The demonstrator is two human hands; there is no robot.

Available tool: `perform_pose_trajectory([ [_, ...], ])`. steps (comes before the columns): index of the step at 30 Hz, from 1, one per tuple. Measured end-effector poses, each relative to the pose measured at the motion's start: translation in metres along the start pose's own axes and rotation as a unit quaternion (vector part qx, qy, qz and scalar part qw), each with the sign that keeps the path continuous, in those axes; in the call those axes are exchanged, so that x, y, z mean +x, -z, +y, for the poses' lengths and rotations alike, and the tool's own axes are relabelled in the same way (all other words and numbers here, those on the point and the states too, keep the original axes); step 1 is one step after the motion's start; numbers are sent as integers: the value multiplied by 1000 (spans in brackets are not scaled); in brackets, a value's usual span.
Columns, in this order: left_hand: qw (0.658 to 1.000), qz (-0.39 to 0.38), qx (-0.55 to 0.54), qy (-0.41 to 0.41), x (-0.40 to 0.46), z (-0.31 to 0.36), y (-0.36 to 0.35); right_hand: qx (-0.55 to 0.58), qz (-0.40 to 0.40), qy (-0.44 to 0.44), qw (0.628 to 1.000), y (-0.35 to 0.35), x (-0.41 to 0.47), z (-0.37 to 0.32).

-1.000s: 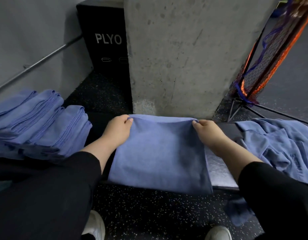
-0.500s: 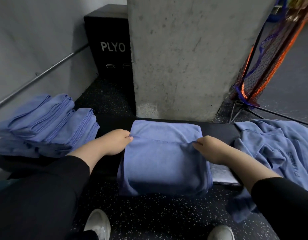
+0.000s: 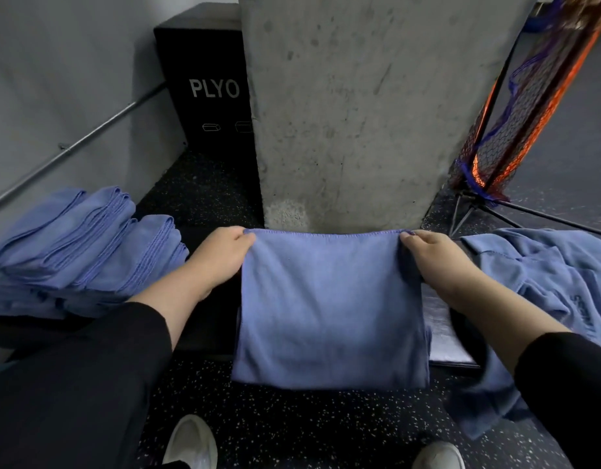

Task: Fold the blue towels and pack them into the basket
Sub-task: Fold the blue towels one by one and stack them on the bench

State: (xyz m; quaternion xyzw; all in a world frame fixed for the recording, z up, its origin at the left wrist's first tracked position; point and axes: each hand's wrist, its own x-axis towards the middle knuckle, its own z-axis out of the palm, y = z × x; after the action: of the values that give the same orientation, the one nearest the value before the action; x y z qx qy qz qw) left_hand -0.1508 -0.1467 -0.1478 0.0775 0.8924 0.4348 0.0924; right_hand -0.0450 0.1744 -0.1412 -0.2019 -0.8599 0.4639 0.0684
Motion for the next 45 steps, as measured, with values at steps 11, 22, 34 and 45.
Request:
perform_pose_trajectory([
  [11, 973, 37, 222, -44, 37, -19, -22, -263, 13, 55, 963, -24, 57, 28],
  [22, 921, 13, 367, -128, 51, -31, -51, -366, -44, 81, 926, -38, 60, 42],
  [34, 984, 26, 150, -93, 33, -17, -27, -233, -20, 65, 970, -25, 49, 15],
  [45, 978, 41, -173, -110, -25, 26, 42, -68, 46, 159, 984, 50, -14, -46],
])
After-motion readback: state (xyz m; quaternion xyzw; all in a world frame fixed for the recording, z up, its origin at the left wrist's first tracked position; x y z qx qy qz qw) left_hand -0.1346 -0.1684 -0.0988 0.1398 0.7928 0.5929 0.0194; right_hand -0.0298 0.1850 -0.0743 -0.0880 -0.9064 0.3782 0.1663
